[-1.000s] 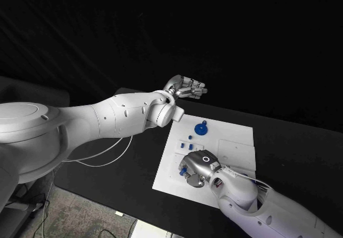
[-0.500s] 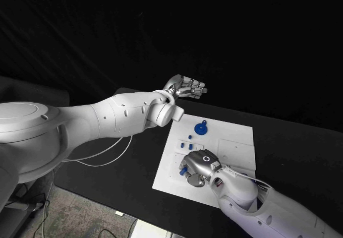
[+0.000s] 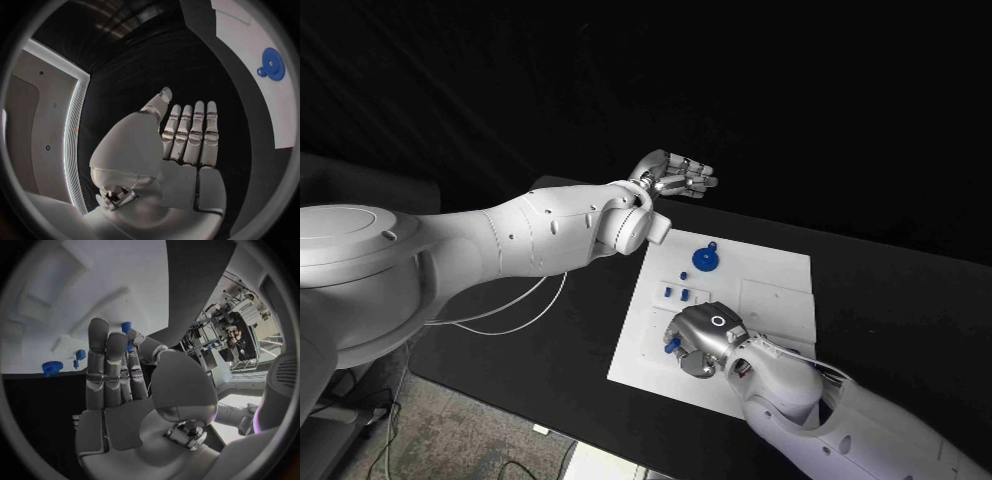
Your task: Assemble the parts on the task board
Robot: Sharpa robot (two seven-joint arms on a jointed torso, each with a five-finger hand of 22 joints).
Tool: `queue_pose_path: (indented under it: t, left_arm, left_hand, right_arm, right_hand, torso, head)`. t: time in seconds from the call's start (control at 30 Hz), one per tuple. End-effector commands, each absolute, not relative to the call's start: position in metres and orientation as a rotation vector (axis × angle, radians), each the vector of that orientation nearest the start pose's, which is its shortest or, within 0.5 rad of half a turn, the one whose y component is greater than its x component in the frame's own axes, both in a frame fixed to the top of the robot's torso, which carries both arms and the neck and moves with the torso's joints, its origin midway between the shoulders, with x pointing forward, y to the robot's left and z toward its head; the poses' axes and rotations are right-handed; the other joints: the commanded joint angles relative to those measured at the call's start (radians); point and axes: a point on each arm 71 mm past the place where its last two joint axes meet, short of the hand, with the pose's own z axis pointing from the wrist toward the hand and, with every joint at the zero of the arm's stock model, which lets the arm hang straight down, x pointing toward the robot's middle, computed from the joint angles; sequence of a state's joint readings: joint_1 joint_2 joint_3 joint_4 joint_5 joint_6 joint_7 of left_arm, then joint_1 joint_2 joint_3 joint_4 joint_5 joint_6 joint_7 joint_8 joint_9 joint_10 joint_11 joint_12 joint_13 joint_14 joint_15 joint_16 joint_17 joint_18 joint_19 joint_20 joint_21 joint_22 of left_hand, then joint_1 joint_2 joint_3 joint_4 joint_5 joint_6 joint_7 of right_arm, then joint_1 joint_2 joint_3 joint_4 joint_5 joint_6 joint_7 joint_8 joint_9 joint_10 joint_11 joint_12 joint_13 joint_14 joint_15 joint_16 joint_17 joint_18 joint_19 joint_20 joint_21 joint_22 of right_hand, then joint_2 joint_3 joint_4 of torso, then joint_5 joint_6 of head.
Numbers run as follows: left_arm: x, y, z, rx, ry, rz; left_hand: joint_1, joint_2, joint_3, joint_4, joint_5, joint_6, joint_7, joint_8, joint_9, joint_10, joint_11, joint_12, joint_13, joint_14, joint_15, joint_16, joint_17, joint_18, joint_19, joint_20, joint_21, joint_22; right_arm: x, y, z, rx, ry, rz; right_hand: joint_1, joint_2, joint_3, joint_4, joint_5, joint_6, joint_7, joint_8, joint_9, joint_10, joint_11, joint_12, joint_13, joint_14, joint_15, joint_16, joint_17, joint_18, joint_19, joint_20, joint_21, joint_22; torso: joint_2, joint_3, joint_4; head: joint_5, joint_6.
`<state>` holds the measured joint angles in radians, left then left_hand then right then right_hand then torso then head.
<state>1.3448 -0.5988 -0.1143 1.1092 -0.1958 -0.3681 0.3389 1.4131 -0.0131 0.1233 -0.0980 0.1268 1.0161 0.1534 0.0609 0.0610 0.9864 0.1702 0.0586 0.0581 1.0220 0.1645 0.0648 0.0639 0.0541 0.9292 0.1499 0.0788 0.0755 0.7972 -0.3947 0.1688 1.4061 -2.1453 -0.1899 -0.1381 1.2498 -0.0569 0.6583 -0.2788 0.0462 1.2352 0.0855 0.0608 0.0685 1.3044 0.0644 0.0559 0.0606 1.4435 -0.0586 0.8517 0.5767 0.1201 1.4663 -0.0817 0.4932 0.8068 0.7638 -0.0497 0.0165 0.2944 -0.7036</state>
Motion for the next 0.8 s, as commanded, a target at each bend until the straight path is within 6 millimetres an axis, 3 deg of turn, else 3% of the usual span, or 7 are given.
queue_pose_path:
  t: [0.03, 0.8]
  left_arm:
    - [0.5765, 0.2071, -0.1432, -0.837, 1.371, -1.275]
    - [0.5768, 0.2052, -0.1438, -0.836, 1.374, -1.277]
  left_hand:
    - [-0.003, 0.009, -0.005, -0.002, 0.0, 0.001, 0.0, 0.004, 0.001, -0.005, 0.001, 0.006, 0.0, -0.007, 0.003, -0.004, -0.001, 0.009, 0.0, 0.004, 0.001, -0.001]
    - [-0.003, 0.01, -0.005, -0.001, -0.001, 0.001, 0.0, 0.004, 0.001, -0.006, 0.002, 0.006, 0.0, -0.008, 0.003, -0.004, -0.001, 0.009, 0.0, 0.005, 0.001, -0.001]
  right_arm:
    - [0.407, -0.003, -0.2841, -0.663, 1.581, 0.712]
    - [0.4039, 0.0044, -0.2832, -0.685, 1.589, 0.712]
  right_hand:
    - [0.001, 0.009, 0.003, -0.002, 0.006, 0.007, -0.001, 0.003, 0.001, 0.039, -0.035, 0.005, 0.001, -0.001, -0.006, -0.003, -0.001, 0.013, 0.031, -0.005, -0.006, 0.001]
    - [-0.003, 0.008, 0.002, 0.001, 0.009, 0.005, 0.0, 0.003, 0.001, 0.036, -0.034, 0.005, 0.001, -0.002, -0.005, -0.005, -0.003, 0.012, 0.03, -0.004, -0.013, 0.007]
  torso:
    - [0.0, 0.0, -0.0001]
    - [-0.001, -0.0008, 0.0004]
  head:
    - [0.0, 0.0]
    - [-0.009, -0.002]
